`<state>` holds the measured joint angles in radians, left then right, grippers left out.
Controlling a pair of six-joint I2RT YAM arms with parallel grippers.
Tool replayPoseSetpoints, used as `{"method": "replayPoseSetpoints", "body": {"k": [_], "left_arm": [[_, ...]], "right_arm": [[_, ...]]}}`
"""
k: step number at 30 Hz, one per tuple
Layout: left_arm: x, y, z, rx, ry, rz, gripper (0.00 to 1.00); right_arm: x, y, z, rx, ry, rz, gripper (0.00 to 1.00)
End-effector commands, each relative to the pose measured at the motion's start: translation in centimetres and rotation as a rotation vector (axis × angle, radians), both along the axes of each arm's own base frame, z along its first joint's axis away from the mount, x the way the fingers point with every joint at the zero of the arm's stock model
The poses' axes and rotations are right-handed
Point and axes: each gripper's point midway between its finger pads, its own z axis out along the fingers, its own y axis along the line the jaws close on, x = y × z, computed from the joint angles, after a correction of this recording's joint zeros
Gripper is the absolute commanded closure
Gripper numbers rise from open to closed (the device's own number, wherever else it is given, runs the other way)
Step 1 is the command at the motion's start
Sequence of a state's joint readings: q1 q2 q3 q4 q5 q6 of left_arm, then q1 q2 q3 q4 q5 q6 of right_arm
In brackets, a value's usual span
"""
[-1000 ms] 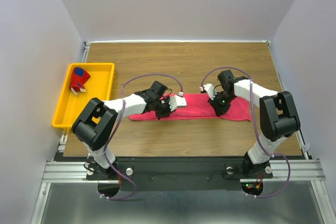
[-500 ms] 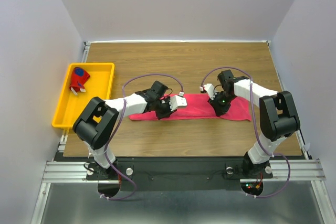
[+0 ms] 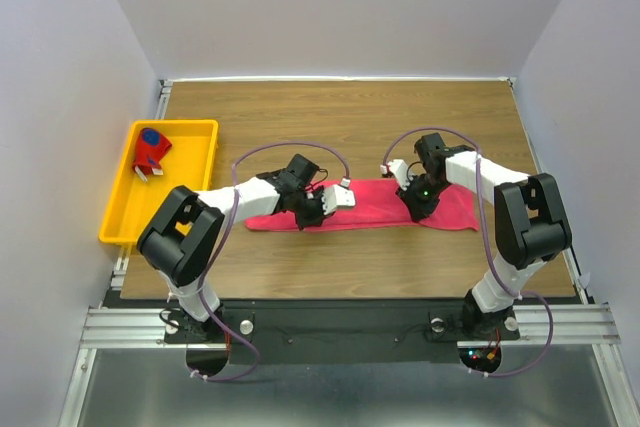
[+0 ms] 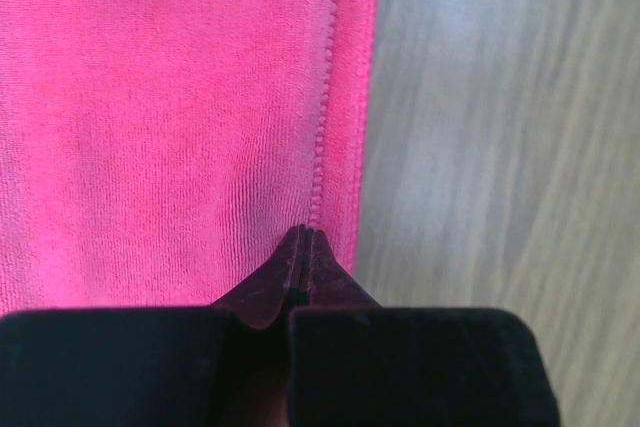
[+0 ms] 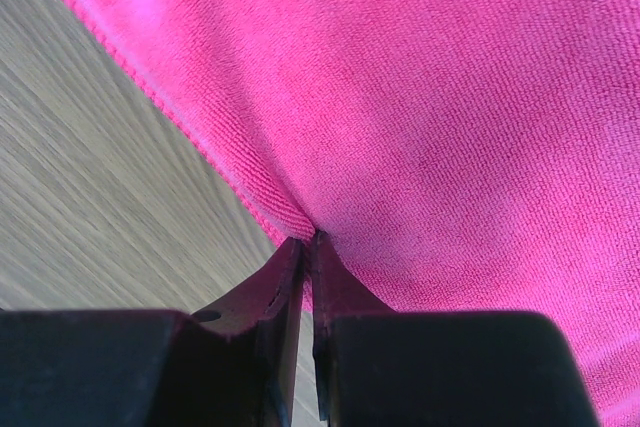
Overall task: Roll the towels
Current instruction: Fold the towel
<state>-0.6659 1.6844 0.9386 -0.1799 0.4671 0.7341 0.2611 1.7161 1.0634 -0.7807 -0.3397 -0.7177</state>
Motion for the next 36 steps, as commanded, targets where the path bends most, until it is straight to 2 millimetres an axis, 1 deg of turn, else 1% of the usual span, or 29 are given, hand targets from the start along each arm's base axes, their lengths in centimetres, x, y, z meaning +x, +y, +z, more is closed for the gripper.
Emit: {"method": "replayPoseSetpoints", "body": {"k": [1,2,4,10,13,14,16,17,18,19,20,21,23,25,26,27,28,29,30,31,32,33,34,35,36], "left_arm": [[-2.0,-0.4,3.2,-0.053,0.035,-0.083,1.00],[-2.3,-0.3,3.6,-0.056,0.036,-0.094,1.00],[-2.5,-0.2,3.7,-0.058,0.042,-0.100,1.00],[-2.5,0.6,1.7,-0.012,0.074,-0.095,1.00],[-2.4,0.6,1.8,-0.021,0.080,-0.090,1.00],[-2.2,0.5,2.2,-0.032,0.071,-0.080,0.99],[-1.9,0.5,3.1,-0.056,0.060,-0.052,0.87],[-1.7,0.6,4.4,-0.082,0.043,-0.031,0.83],[-1.4,1.1,4.9,-0.090,0.041,-0.002,0.76],[-1.2,1.4,5.5,-0.104,0.040,0.024,0.73],[-0.8,2.0,6.7,-0.131,0.039,0.085,0.71],[-0.7,2.4,7.2,-0.142,0.049,0.123,0.70],[-0.9,3.3,7.9,-0.164,0.073,0.200,0.68],[-0.4,4.1,7.9,-0.152,0.055,0.277,0.65],[0.1,4.3,8.3,-0.157,0.026,0.314,0.64],[1.3,5.0,8.3,-0.143,0.009,0.411,0.64],[1.7,5.2,8.5,-0.154,0.011,0.451,0.64],[1.9,5.2,8.4,-0.146,0.032,0.468,0.64],[1.9,5.2,8.0,-0.130,0.065,0.493,0.64],[1.8,5.3,6.7,-0.091,0.110,0.506,0.64],[1.1,5.6,5.9,-0.053,0.155,0.513,0.64],[1.3,5.6,5.5,-0.033,0.176,0.523,0.64],[1.3,5.9,4.8,0.000,0.193,0.547,0.64],[1.2,6.4,3.5,0.046,0.220,0.572,0.64],[1.1,6.7,2.9,0.073,0.230,0.581,0.64]], "right_arm": [[0.0,-0.2,-0.1,-0.002,0.014,0.001,0.88],[0.0,-0.2,-0.1,-0.002,0.014,0.001,0.88],[-0.1,-0.2,-0.1,-0.001,0.015,0.003,0.88],[-0.1,-0.2,0.0,0.001,0.010,0.007,0.88],[-0.7,-0.2,0.2,0.007,0.020,0.023,0.87],[-1.2,-0.3,0.5,0.013,0.029,0.048,0.82],[-2.2,-0.3,0.6,0.024,0.056,0.076,0.73],[-2.3,-0.1,1.1,0.040,0.056,0.090,0.63],[-2.6,0.0,2.0,0.055,0.056,0.094,0.60],[-2.5,0.3,2.8,0.077,0.048,0.093,0.57],[-1.9,0.8,4.2,0.122,0.031,0.072,0.52],[-1.5,1.1,5.1,0.143,0.017,0.060,0.48],[-0.1,1.6,7.4,0.183,-0.029,0.026,0.47],[0.9,1.6,8.3,0.193,-0.045,0.001,0.47],[1.4,1.2,8.1,0.190,-0.031,-0.022,0.47],[2.2,0.5,7.7,0.181,-0.024,-0.052,0.47],[2.6,0.3,7.9,0.172,-0.037,-0.054,0.48],[3.0,-0.9,6.7,0.139,-0.009,-0.085,0.50],[3.5,-1.5,6.4,0.121,-0.006,-0.098,0.52],[4.0,-2.9,5.7,0.096,0.003,-0.122,0.55],[4.2,-4.1,4.4,0.053,0.027,-0.137,0.62],[4.3,-5.0,3.9,0.031,0.036,-0.148,0.65],[4.7,-6.4,3.6,0.011,0.037,-0.176,0.69],[4.7,-7.5,2.6,-0.039,0.048,-0.171,0.75],[4.7,-8.2,2.3,-0.060,0.052,-0.173,0.77]]}}
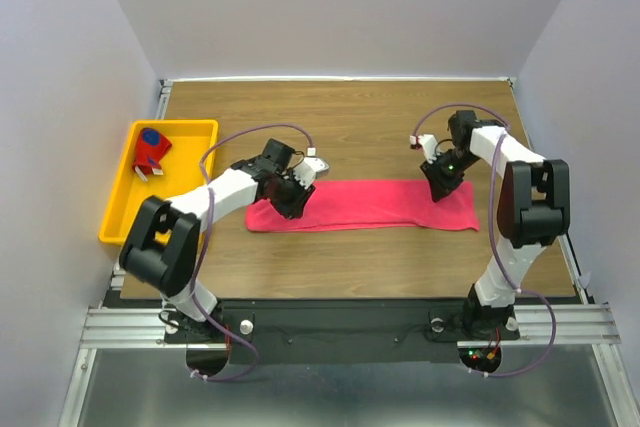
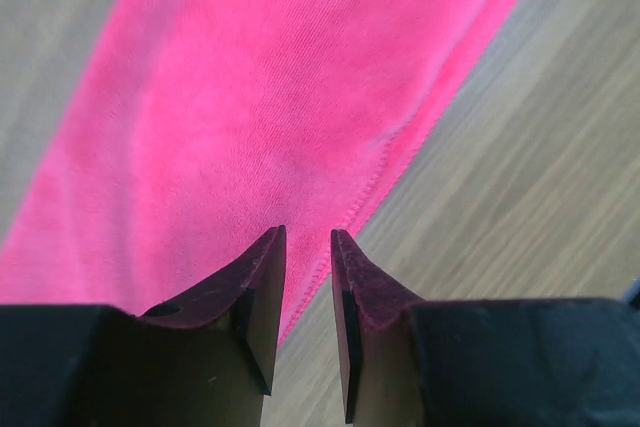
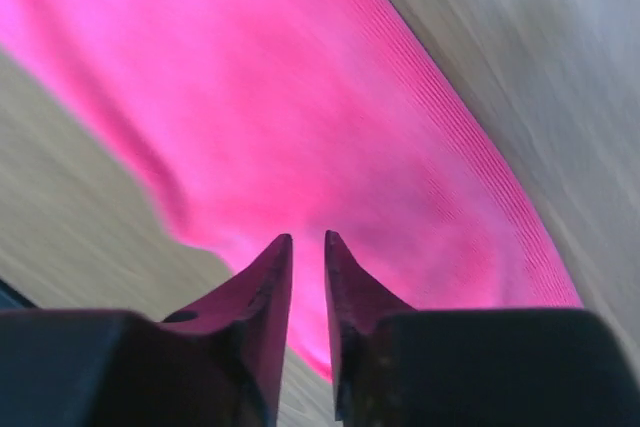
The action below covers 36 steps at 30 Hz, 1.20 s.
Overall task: Roll the towels
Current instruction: Fold the towel
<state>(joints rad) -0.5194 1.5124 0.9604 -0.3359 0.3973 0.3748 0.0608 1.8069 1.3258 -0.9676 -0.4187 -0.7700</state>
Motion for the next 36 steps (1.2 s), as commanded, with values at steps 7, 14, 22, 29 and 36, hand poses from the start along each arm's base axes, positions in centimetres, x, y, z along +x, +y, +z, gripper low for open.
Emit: {"method": "replayPoseSetpoints", "body": {"k": [7,14,22,29,36], "left_arm": [[2.5,2.9,-5.9,0.207,0.159,0.189,0.69],[12.6,0.7,-6.7,0.215,0.057,0.186,0.70],[25.6,-2.2,-2.8,0.077,-0.115,0.184,0.66],[25.9,-3.8,7.0,-0.120,-0.248,0.164,0.57],[21.0,-3.3,4.0,-0.095,-0.126,0.220,0.52]], "right_arm": [[-3.6,-5.0,-4.5,-0.186,0.154,-0.014,0.84],[-10.7,-2.0,-6.4,-0.180,0.317,0.089,0.84],[-15.7,7.5,-4.5,0.005,0.426,0.249,0.78],[-13.1,13.8,0.4,0.181,0.337,0.310,0.65],[-9.9,10.8,1.4,0.115,0.241,0.226,0.65]]}}
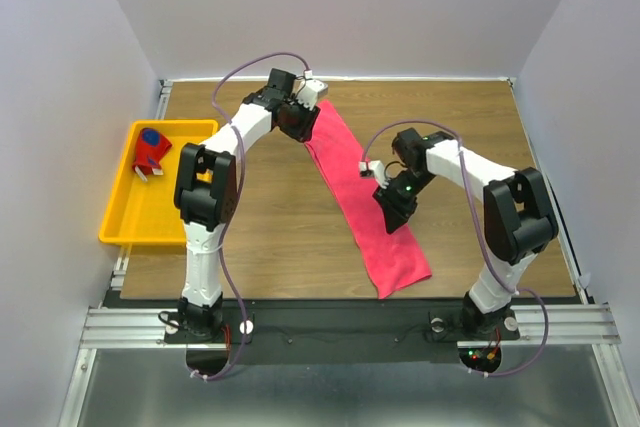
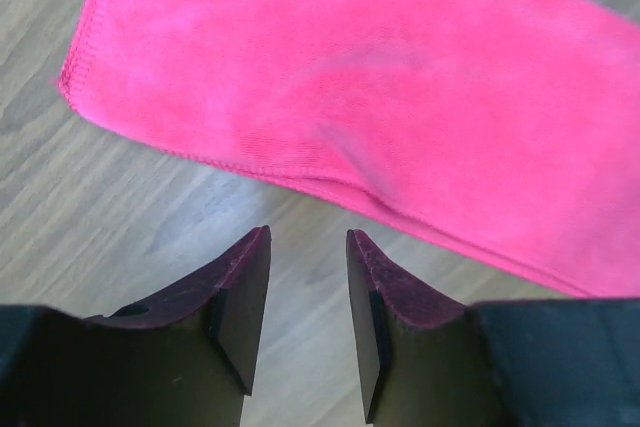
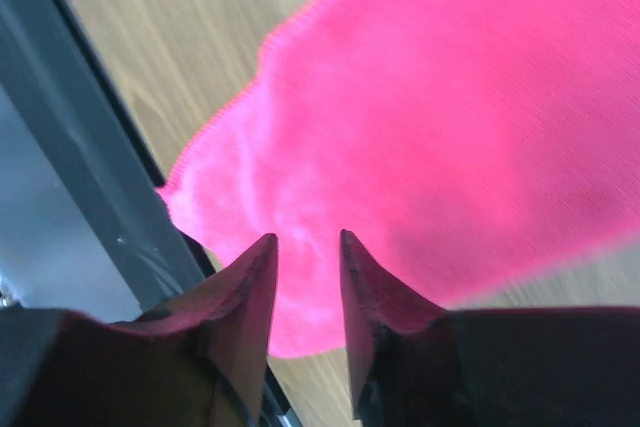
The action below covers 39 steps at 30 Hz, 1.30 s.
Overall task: Roll the towels
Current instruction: Fold the towel
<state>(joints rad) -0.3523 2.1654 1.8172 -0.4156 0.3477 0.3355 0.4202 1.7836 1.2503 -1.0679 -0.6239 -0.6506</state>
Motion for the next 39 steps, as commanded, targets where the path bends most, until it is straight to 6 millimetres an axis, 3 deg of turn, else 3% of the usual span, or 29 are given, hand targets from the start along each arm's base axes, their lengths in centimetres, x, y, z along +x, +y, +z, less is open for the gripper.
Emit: {"method": "replayPoseSetpoints", "body": {"k": [1,5,8,10,13,17,19,20,22,24,25,28,30,31,33,34,35,36,37,38,39], "left_arm": [[-1.7,-2.2,1.9,-0.080,-0.002,0.001,0.52],[-3.4,-5.2,0.3,-0.114,0.064,0.010,0.54],[-4.6,-7.2,-0.8,-0.140,0.105,0.011,0.55],[-5.0,-8.4,-2.2,-0.137,0.132,0.012,0.56],[-4.6,-8.6,-4.1,-0.126,0.166,0.040,0.58],[-3.1,-7.9,-5.7,-0.096,0.162,0.066,0.60],[-1.6,-8.0,-5.3,-0.099,0.139,0.064,0.60],[-0.9,-7.5,-6.6,-0.087,0.156,0.074,0.60],[1.0,-7.5,-5.6,-0.100,0.124,0.076,0.60],[2.0,-6.9,-6.8,-0.085,0.137,0.083,0.60],[3.2,-7.2,-5.5,-0.100,0.098,0.072,0.60],[4.3,-6.9,-3.5,-0.107,0.042,0.049,0.55],[4.8,-6.6,0.4,-0.130,-0.032,0.032,0.52],[4.6,-6.1,3.8,-0.163,-0.075,0.020,0.49],[4.0,-5.6,8.0,-0.212,-0.143,-0.008,0.39],[2.8,-4.6,7.9,-0.230,-0.121,-0.027,0.24],[1.4,-3.9,13.3,-0.265,-0.220,-0.047,0.13],[0.9,-3.4,15.4,-0.276,-0.289,-0.056,0.04],[-0.7,-2.4,14.0,-0.239,-0.285,-0.072,0.01],[-1.9,-1.9,14.9,-0.223,-0.323,-0.092,0.01],[-4.3,-1.0,16.3,-0.217,-0.363,-0.110,0.01]], "right_arm": [[0.4,-2.2,0.0,-0.073,-0.007,-0.033,0.67],[0.0,-5.5,-2.6,-0.214,-0.041,0.010,0.76],[-0.7,-6.8,-4.1,-0.265,-0.038,0.042,0.79],[-1.0,-7.0,-4.9,-0.277,-0.018,0.051,0.80],[-2.0,-6.8,-5.9,-0.276,0.033,0.067,0.82],[-3.9,-5.3,-6.6,-0.258,0.092,0.117,0.83],[-4.6,-3.6,-6.6,-0.223,0.118,0.135,0.83],[-4.8,-2.9,-6.7,-0.213,0.134,0.140,0.83],[-5.1,-0.5,-6.6,-0.160,0.171,0.141,0.82],[-5.5,1.2,-6.8,-0.132,0.226,0.115,0.81],[-5.7,2.4,-6.4,-0.087,0.253,0.107,0.80],[-5.5,4.0,-5.8,-0.037,0.277,0.088,0.77],[-5.1,4.4,-5.1,-0.025,0.255,0.085,0.70],[-4.7,4.6,-4.1,-0.007,0.222,0.083,0.69],[-4.2,5.1,-2.4,0.031,0.182,0.077,0.63],[-3.8,5.6,-0.2,0.081,0.125,0.079,0.61],[-3.5,5.8,0.7,0.102,0.103,0.071,0.60],[-3.3,6.0,1.9,0.131,0.075,0.070,0.59],[-2.9,6.4,3.1,0.168,0.051,0.067,0.58],[-2.4,6.3,3.8,0.191,0.033,0.049,0.58],[-2.1,6.4,5.0,0.227,0.020,0.032,0.58]]}}
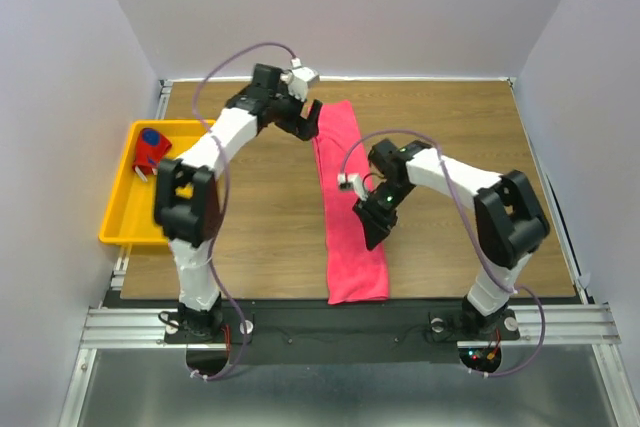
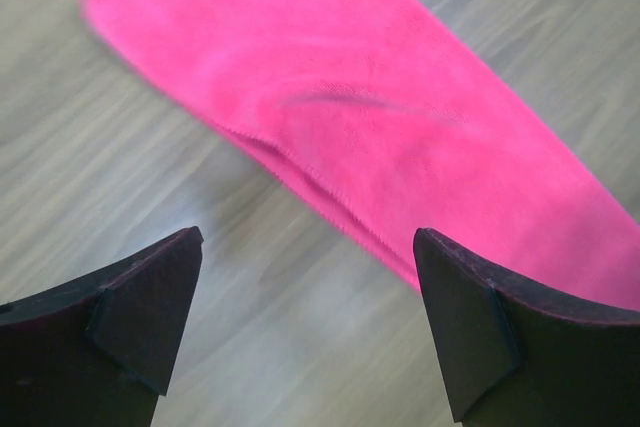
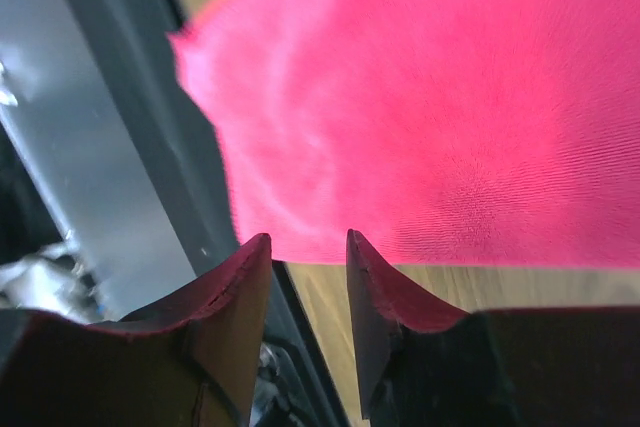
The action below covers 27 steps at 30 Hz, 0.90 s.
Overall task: Roll the towels
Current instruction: Fold the towel
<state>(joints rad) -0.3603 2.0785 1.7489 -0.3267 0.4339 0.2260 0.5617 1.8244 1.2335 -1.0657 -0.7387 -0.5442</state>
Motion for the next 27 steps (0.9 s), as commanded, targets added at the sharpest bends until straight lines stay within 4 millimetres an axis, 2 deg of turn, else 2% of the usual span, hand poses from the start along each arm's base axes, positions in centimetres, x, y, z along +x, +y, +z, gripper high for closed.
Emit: {"method": "replayPoseSetpoints", "body": {"k": [1,2,3,4,5,6,7,8,9,10,12,13,14,15,16,20,23,27], "left_arm": [[-5.3,1.7,15.4,-0.049,-0.439,-0.135,0.01],[-5.9,1.6,13.2,-0.017,-0.410,-0.161,0.01],[-8.6,2.3,12.9,0.005,-0.404,-0.192,0.01],[-9.9,2.6,12.4,0.052,-0.427,-0.237,0.01],[-12.4,2.0,13.4,0.060,-0.467,-0.287,0.01],[-14.4,1.7,12.4,0.093,-0.466,-0.335,0.01],[-16.3,2.2,9.1,0.169,-0.430,-0.353,0.01],[-18.2,2.1,9.6,0.201,-0.493,-0.401,0.01],[-21.4,-0.1,8.4,0.210,-0.502,-0.501,0.01],[-23.8,0.0,5.1,0.252,-0.460,-0.552,0.04],[-26.7,-0.6,3.1,0.313,-0.467,-0.616,0.12],[-30.1,-1.8,0.8,0.325,-0.442,-0.716,0.24],[-31.4,-2.2,0.0,0.336,-0.433,-0.746,0.30],[-32.8,-2.6,-1.1,0.331,-0.396,-0.769,0.35],[-35.4,-3.6,-2.0,0.310,-0.379,-0.854,0.35],[-40.2,-5.8,-3.6,0.280,-0.352,-0.997,0.35],[-41.7,-7.6,-4.5,0.268,-0.369,-1.036,0.31],[-42.3,-9.4,-5.7,0.273,-0.381,-1.034,0.30]], "right_arm": [[3.7,1.9,5.5,0.194,-0.138,-0.079,0.58],[4.4,1.7,5.8,0.204,-0.150,-0.095,0.58],[5.0,1.7,5.9,0.218,-0.129,-0.125,0.59],[6.4,0.9,6.0,0.219,-0.128,-0.174,0.59],[7.0,0.7,5.8,0.214,-0.120,-0.196,0.59],[7.5,0.5,5.6,0.205,-0.108,-0.219,0.61],[8.1,0.3,4.9,0.187,-0.091,-0.239,0.62],[8.4,0.4,4.8,0.185,-0.089,-0.243,0.63],[8.6,0.5,4.5,0.182,-0.080,-0.251,0.64],[8.7,0.6,4.0,0.179,-0.065,-0.255,0.64],[9.0,0.6,3.6,0.179,-0.042,-0.279,0.65],[9.2,0.7,3.7,0.193,-0.027,-0.290,0.65],[9.8,0.3,3.5,0.199,-0.010,-0.319,0.65],[10.3,0.2,3.8,0.205,0.000,-0.340,0.64],[11.1,-0.5,3.8,0.210,0.005,-0.372,0.64],[12.9,-2.4,4.2,0.204,-0.026,-0.437,0.64],[13.6,-3.6,4.5,0.203,-0.047,-0.468,0.64],[13.5,-4.6,4.4,0.194,-0.059,-0.481,0.64]]}}
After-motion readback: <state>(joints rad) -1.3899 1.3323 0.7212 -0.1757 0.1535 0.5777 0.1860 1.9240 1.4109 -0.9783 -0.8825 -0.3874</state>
